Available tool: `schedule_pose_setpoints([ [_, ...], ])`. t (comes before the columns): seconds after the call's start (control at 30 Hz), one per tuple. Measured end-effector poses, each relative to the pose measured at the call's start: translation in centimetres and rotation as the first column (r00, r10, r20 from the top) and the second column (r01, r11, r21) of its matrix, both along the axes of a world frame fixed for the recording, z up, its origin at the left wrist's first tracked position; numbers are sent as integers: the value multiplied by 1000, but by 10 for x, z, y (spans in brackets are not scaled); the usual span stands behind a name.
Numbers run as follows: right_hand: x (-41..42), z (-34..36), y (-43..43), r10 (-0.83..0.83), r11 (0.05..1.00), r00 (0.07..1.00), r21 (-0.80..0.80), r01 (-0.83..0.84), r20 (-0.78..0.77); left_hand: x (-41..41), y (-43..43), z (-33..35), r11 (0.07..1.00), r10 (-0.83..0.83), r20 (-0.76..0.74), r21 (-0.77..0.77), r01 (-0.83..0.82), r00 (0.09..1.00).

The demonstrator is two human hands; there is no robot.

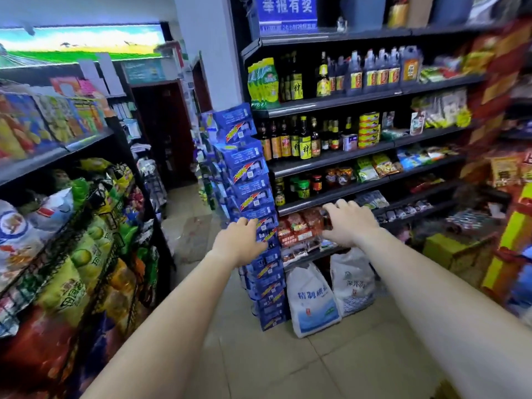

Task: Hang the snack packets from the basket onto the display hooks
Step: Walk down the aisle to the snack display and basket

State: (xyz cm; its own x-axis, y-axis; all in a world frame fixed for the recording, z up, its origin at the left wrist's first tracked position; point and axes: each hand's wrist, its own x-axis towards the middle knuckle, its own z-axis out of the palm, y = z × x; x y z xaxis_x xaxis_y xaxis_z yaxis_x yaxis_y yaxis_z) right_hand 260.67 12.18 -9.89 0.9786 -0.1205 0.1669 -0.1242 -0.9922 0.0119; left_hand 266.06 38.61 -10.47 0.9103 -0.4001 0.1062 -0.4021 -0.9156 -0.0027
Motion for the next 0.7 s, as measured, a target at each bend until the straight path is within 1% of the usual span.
schedule_pose_setpoints([
  [0.2, 10, -2, -52, -136, 991, 991, 8, 137, -9, 42, -63, -11, 988, -156, -18, -6, 156, 988],
  [0.43, -8, -12, -161, -345, 939, 938, 2, 345, -31, 77, -205, -13, 941, -330, 10, -75, 330, 944],
  [0.57, -20, -10, -209, -419, 908, 907, 15, 420, -44, 82, -282, -12, 897, -433, -29, -105, 428, 901],
  [0.7, -28, -5, -234, -475, 880, 880, 2, 475, -2, 89, -329, -11, 848, -525, -25, -97, 521, 851],
])
